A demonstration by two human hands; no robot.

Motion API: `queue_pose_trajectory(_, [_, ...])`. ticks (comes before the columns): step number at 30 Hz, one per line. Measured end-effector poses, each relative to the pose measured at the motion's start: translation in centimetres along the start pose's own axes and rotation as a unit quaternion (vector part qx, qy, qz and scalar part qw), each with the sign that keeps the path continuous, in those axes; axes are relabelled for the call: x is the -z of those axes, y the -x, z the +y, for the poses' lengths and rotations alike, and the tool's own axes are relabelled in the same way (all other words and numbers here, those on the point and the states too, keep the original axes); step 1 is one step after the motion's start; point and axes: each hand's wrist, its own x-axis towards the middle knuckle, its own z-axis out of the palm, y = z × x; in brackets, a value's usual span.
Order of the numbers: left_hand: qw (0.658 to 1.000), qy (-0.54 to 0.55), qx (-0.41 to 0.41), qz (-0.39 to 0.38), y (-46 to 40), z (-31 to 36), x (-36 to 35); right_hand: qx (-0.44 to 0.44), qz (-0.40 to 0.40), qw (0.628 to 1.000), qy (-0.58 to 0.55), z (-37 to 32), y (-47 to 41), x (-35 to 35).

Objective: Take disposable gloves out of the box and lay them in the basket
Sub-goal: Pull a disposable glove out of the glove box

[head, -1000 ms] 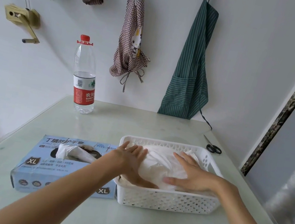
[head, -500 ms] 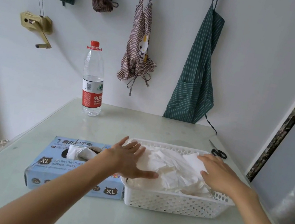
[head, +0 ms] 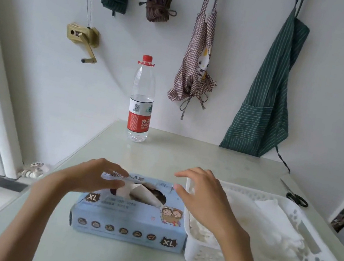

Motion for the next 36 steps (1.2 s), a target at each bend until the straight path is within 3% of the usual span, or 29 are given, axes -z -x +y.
queue_pose_trajectory(9, [1.0,0.0,-0.019,-0.003,-0.5,-1.1,0.7,0.006,-0.033,0.999,-0.002,-2.9,-1.3,-4.6])
queue_pose_trajectory(17, [0.994,-0.001,-0.055,0.091,-0.8,2.1,-0.4,-0.027,-0.024,0.989,-0.143,-2.8,-1.9,-4.6])
queue_pose_trajectory(20, [0.987,0.034,-0.066,0.145,-0.8,2.0,0.2,-0.03,0.032,0.978,-0.206,-2.5,-2.2,-4.3])
queue_pose_trajectory(24, [0.967,0.146,-0.093,0.188,-0.5,2.0,1.0,-0.047,-0.029,0.976,-0.209,-2.5,-2.0,-4.1])
queue_pose_trajectory(26, [0.961,0.183,-0.102,0.181,-0.3,1.8,1.3,-0.045,-0.019,0.978,-0.201,-2.3,-2.2,-4.0])
queue_pose_trajectory(31, [0.965,0.164,-0.07,0.194,-0.5,0.9,1.2,-0.092,0.005,0.927,-0.364,-2.0,-2.6,-2.5])
queue_pose_trajectory(33, [0.967,0.134,-0.063,0.209,-0.8,0.9,1.2,-0.118,-0.012,0.911,-0.394,-2.0,-2.7,-2.3])
queue_pose_trajectory(36, [0.957,0.197,-0.106,0.185,-0.9,1.3,1.0,-0.134,-0.037,0.911,-0.387,-1.7,-2.9,-2.4])
